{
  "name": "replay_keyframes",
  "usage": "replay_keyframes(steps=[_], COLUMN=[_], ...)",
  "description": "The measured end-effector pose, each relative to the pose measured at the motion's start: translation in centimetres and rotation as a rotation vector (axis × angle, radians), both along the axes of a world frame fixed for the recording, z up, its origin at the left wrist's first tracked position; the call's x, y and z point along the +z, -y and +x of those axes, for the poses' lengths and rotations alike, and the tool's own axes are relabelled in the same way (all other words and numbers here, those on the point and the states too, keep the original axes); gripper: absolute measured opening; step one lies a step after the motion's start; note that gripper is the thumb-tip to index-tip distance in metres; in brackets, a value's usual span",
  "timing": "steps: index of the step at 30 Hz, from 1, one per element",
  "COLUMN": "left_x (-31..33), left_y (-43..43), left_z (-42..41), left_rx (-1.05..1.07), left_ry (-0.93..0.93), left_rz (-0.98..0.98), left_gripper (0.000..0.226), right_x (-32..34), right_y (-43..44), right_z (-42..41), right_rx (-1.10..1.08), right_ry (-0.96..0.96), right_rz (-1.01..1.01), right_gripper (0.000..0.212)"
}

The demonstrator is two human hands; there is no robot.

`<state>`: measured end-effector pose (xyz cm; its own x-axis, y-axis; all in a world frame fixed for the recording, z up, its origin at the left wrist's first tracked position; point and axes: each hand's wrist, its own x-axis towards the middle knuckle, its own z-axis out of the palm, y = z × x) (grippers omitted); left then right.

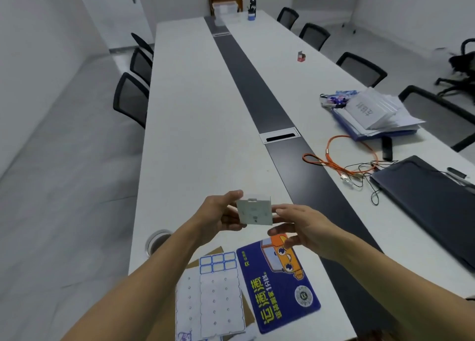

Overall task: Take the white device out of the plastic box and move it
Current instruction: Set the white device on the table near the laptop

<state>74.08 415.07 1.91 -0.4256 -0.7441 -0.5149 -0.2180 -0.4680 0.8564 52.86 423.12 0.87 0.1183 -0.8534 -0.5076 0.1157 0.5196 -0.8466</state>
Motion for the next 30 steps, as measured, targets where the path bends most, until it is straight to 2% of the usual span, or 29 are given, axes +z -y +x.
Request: replay_keyframes(steps=[3,6,8,11,12,16,19,24,30], left_x=[0.5,0.9,1.3,1.8,1.9,2.0,2.1,2.3,2.5], left_y=[0.1,-0.2,-0.3,-0.1,0.0,-0.1,-0.3,-0.4,-0.6], left_z=[-0.1,-0.6,-0.8,-0.5,-0.2,0.4,0.4,0.3,0.3], left_rx=[-0.010,-0.078,-0.078,-0.095,-0.143,-0.406,-0.438,-0.464,-0.498], left_ry=[0.047,0.122,0.147,0.109,0.108,0.249,0.302,0.325,0.253], left_rz=[0.037,-0.023,-0.111,-0.334,-0.410,-0.631,-0.702,-0.728,-0.635], left_gripper=[0.046,0.050,0.051,0.033,0.033,0.066,0.070,0.067,0.061], right_x=[0.3,0.3,0.4,0.8,1.0,1.5,1.7,2.1,2.1], right_y=[-0.6,-0.4,-0.2,0.0,0.0,-0.1,-0.4,-0.8,-1.2], right_z=[0.1,0.7,0.8,0.2,0.0,-0.2,-0.1,0.1,0.2], right_rx=[0.070,0.041,0.011,-0.031,-0.044,-0.070,-0.059,-0.046,-0.030], right_ry=[-0.126,-0.260,-0.238,-0.159,-0.124,0.009,-0.021,-0.069,-0.092], right_rz=[-0.153,-0.234,-0.235,-0.199,-0.185,-0.153,-0.170,-0.189,-0.181], right_gripper=[0.024,0.012,0.010,0.016,0.021,0.035,0.037,0.037,0.037])
